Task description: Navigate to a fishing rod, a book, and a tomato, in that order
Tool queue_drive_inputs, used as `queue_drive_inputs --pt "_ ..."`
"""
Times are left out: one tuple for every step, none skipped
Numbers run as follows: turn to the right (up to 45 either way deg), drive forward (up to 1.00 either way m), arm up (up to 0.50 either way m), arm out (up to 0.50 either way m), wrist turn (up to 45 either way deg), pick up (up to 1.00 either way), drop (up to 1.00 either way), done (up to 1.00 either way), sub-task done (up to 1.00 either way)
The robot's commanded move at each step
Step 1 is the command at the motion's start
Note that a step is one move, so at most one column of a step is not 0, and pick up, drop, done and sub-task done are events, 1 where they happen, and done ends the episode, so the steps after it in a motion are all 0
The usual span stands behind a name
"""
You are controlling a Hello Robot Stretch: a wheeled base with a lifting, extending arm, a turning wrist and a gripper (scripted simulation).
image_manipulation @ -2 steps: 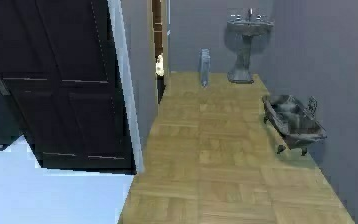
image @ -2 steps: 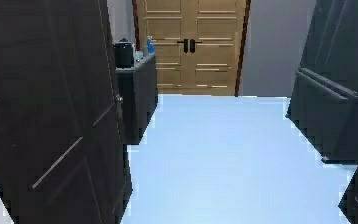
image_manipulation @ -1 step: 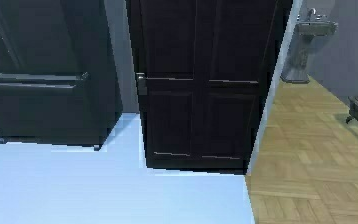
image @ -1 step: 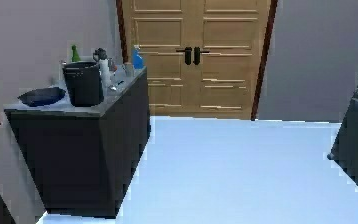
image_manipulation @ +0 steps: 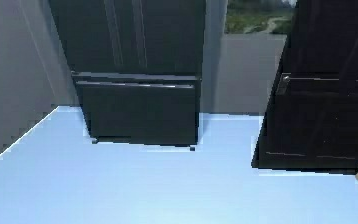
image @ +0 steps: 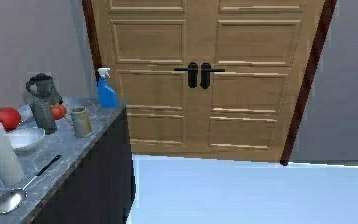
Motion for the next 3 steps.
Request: queue_drive_inputs --pt "0.0 0.6 0.0 0.0 0.0 0.0 0.0 0.0 0.0" --pt "-45.0 0.0 0.0 0.0 0.0 0.0 0.0 0.0 0.0" --pt "-9.0 0.0 0.0 0.0 0.0 0.0 0.0 0.0 0.0"
